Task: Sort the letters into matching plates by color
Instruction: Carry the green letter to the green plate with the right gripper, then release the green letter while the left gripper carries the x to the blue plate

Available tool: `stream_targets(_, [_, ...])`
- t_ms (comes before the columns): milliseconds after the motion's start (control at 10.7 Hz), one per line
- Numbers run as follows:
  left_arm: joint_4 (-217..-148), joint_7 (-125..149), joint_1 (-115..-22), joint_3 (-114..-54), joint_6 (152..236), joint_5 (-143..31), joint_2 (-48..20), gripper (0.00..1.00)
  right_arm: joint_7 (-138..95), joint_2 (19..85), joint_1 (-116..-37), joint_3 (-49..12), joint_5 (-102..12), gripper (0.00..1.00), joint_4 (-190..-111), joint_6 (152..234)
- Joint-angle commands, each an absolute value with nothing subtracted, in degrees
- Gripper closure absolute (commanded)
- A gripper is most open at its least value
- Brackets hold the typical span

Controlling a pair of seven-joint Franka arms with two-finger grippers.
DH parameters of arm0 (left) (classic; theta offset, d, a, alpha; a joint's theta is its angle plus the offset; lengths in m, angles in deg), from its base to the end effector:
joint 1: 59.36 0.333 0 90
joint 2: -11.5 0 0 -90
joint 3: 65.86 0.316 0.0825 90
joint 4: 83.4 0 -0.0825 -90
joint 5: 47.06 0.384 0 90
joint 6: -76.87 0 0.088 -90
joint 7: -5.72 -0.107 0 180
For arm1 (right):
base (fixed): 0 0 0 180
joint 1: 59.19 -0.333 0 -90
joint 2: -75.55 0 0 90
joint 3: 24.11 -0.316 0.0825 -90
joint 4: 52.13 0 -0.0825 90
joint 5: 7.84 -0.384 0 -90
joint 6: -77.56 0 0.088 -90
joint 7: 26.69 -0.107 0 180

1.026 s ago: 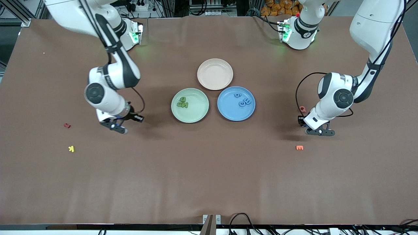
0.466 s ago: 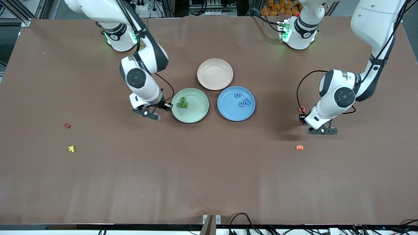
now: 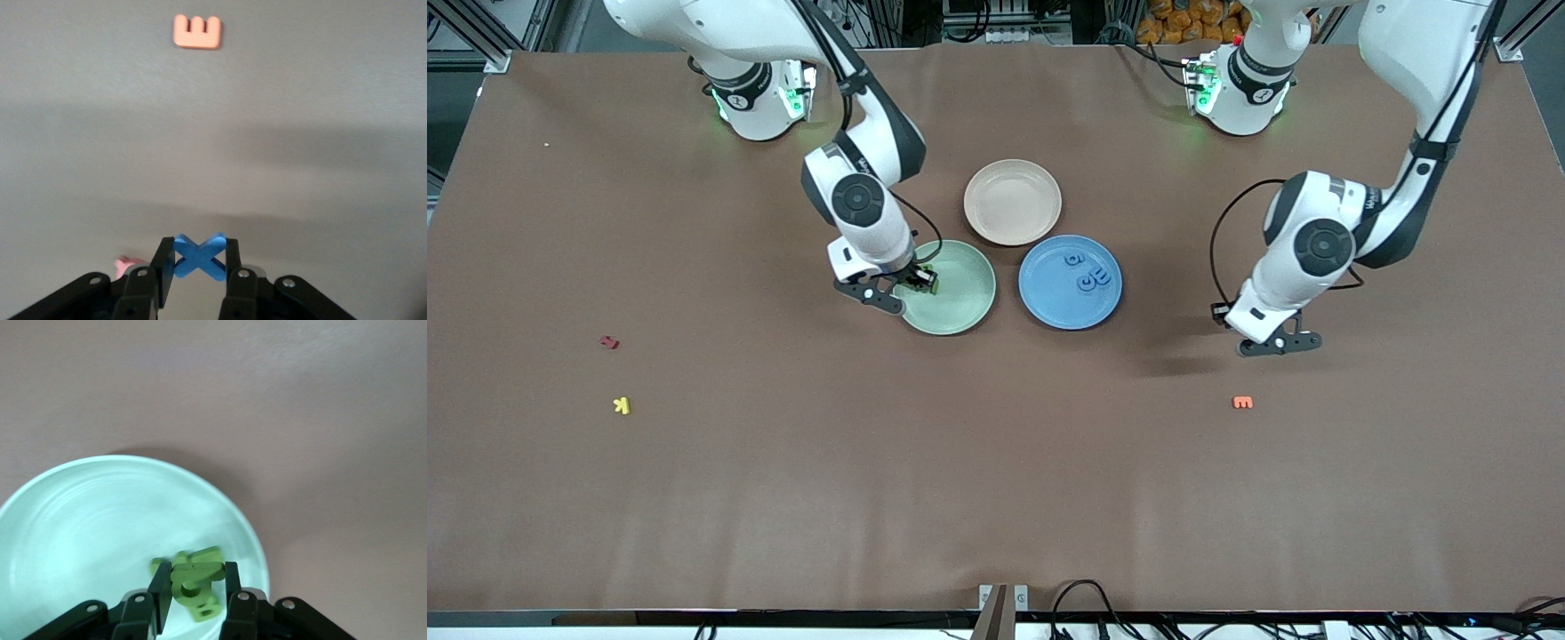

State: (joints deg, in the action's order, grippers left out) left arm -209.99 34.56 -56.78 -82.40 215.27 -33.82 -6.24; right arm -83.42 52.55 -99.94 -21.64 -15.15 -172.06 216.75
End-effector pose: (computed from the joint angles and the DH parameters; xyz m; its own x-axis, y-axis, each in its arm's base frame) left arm 0.5276 -0.1313 0.2364 0.9944 0.0913 -0.0524 0.0865 -0.9925 -0.0869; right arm 0.4531 0.3583 0.2227 0.9099 -0.4057 -0.0869 -0.4053 -0.9139 0.0231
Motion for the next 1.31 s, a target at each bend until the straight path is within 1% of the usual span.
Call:
stream_targets(0, [-210.58,44.71,-57.69,-86.06,213.10,-33.53,-4.41,1.00,-87.68,48.14,-100.94,-22.09,-15.66,0.75,-164.99,212.40])
stream_targets(93, [-210.58,48.66,-58.04,-87.55,213.01,-33.53,-4.41,1.00,-87.86,47.87,-100.94,-22.09,-15.66,0.70,-164.46,212.12])
stream_targets(187, [-210.49,52.87,-58.39,-88.96,212.14,-33.62,-4.41,1.00,-88.21,47.87,-100.86,-22.09,-16.09,0.02,-164.37,212.03])
stream_targets(373, [-210.23,60.26,-59.00,-92.47,211.25,-36.33,-4.24,1.00,-87.86,48.22,-100.51,-21.92,-16.54,0.00,-164.36,212.03])
stream_targets(560, [-209.88,67.29,-60.06,-94.06,211.16,-36.61,-4.24,1.00,-83.41,48.57,-99.98,-21.48,-16.54,0.00,-164.36,212.03])
stream_targets(746, [-209.88,72.93,-61.55,-94.77,211.16,-36.61,-4.59,1.00,-76.82,49.27,-97.62,-20.34,-16.54,0.00,-164.37,211.94])
stream_targets(1026, [-209.09,80.92,-64.44,-95.56,211.16,-37.30,-4.94,1.00,-63.65,49.36,-96.55,-13.41,-16.45,0.00,-164.36,211.07])
stream_targets(1213, [-208.21,84.10,-66.03,-95.56,211.16,-39.06,-4.94,1.00,-55.46,49.45,-92.00,-12.78,-16.36,0.00,-164.36,210.80])
